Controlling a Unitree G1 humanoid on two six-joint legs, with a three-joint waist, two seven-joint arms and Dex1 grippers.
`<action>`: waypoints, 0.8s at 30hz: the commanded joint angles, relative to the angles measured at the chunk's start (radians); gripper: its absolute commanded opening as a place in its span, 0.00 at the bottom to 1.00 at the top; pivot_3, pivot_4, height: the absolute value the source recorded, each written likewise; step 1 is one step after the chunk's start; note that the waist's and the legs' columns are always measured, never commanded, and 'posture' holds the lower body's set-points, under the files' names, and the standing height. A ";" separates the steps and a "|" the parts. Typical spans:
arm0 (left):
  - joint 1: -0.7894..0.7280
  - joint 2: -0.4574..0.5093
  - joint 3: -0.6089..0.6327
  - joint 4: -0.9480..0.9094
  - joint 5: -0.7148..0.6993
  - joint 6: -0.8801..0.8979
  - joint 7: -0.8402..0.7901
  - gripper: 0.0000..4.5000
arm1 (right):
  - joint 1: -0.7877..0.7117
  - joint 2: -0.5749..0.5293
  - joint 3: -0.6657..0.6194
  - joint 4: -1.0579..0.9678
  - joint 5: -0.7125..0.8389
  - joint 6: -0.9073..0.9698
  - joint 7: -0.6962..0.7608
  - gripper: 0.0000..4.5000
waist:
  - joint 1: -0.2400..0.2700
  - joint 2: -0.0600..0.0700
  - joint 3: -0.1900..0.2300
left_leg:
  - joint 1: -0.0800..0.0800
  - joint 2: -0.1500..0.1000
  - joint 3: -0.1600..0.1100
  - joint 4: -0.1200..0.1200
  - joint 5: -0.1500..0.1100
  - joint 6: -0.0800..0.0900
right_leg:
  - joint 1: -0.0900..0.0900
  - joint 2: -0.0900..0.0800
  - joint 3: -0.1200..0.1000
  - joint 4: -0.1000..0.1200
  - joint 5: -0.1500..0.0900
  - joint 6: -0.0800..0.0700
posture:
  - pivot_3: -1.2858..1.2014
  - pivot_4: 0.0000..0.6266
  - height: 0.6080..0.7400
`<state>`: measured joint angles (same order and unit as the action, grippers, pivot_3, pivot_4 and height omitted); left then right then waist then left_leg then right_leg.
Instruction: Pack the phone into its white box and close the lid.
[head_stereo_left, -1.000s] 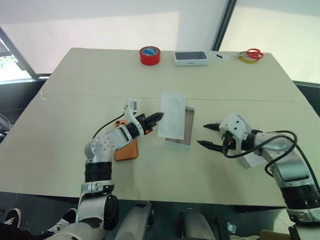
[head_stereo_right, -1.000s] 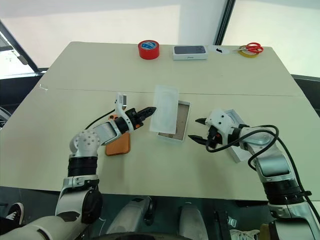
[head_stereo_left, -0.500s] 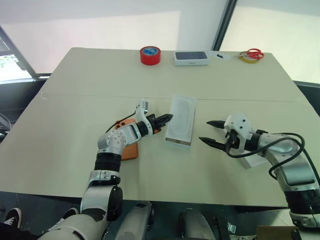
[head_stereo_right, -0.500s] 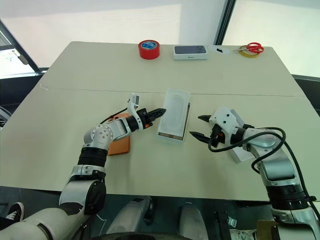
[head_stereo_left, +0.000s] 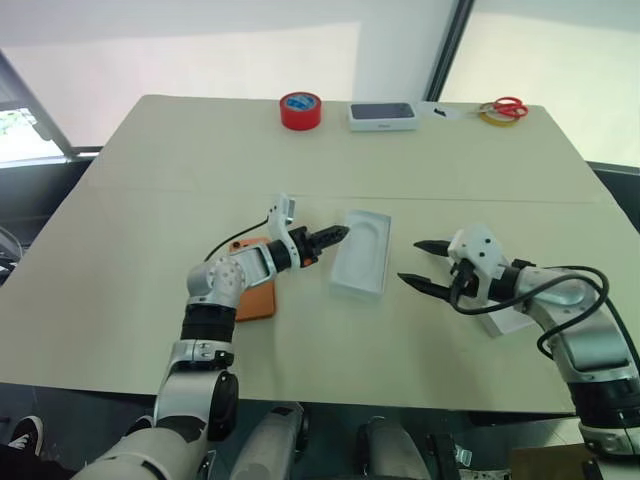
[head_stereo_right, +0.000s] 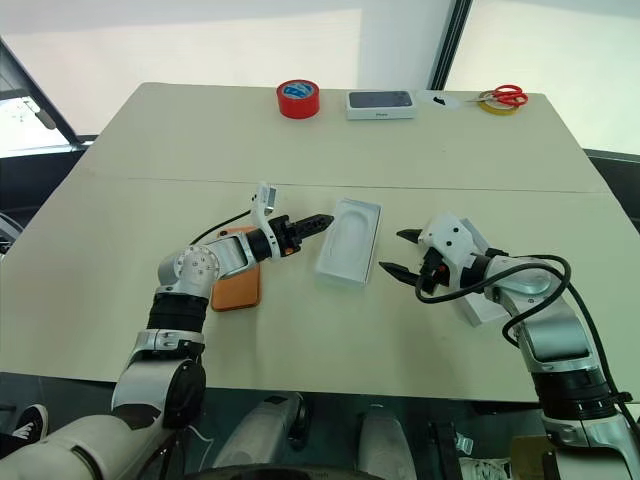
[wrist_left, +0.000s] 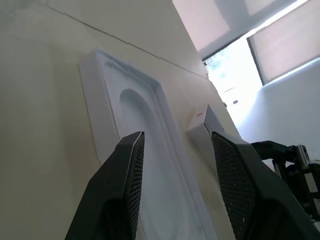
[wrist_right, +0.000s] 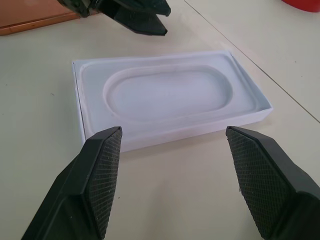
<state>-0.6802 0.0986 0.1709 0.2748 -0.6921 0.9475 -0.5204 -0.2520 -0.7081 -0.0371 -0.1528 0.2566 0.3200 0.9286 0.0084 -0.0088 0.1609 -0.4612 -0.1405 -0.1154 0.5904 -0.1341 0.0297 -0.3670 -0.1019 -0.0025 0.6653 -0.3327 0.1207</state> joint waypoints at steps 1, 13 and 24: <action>0.032 0.035 -0.017 -0.126 -0.016 -0.004 -0.035 0.52 | -0.054 0.032 0.013 -0.019 0.019 -0.007 -0.012 0.78 | -0.005 0.000 0.000 | 0.000 0.000 0.000 0.000 0.000 0.000 | 0.000 0.000 0.000 0.000 0.000 0.000 | 0.52 0.24 1.00; 0.249 0.343 -0.037 -0.269 0.203 -0.471 -0.256 0.53 | -0.257 0.253 0.218 0.175 -0.198 -0.112 -0.204 0.00 | -0.015 0.001 0.000 | 0.001 0.000 0.000 -0.008 0.003 -0.004 | -0.004 0.001 0.001 0.000 0.000 -0.001 | 0.52 0.24 1.00; 0.333 0.424 0.264 -0.287 -0.099 -0.024 -0.084 0.53 | -0.335 0.371 0.318 0.161 -0.163 -0.148 -0.094 0.00 | -0.029 0.001 0.000 | 0.002 0.004 -0.001 -0.011 0.005 -0.005 | -0.006 0.005 0.002 0.002 0.000 -0.001 | 0.52 0.24 1.00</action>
<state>-0.3507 0.5057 0.3850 0.0293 -0.7448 0.8886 -0.6248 -0.5541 -0.3508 0.2772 0.0396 0.0757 0.1906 0.8199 -0.0206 -0.0079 0.1610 -0.4588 -0.1365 -0.1162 0.5786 -0.1286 0.0238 -0.3733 -0.0972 -0.0004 0.6673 -0.3322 0.1199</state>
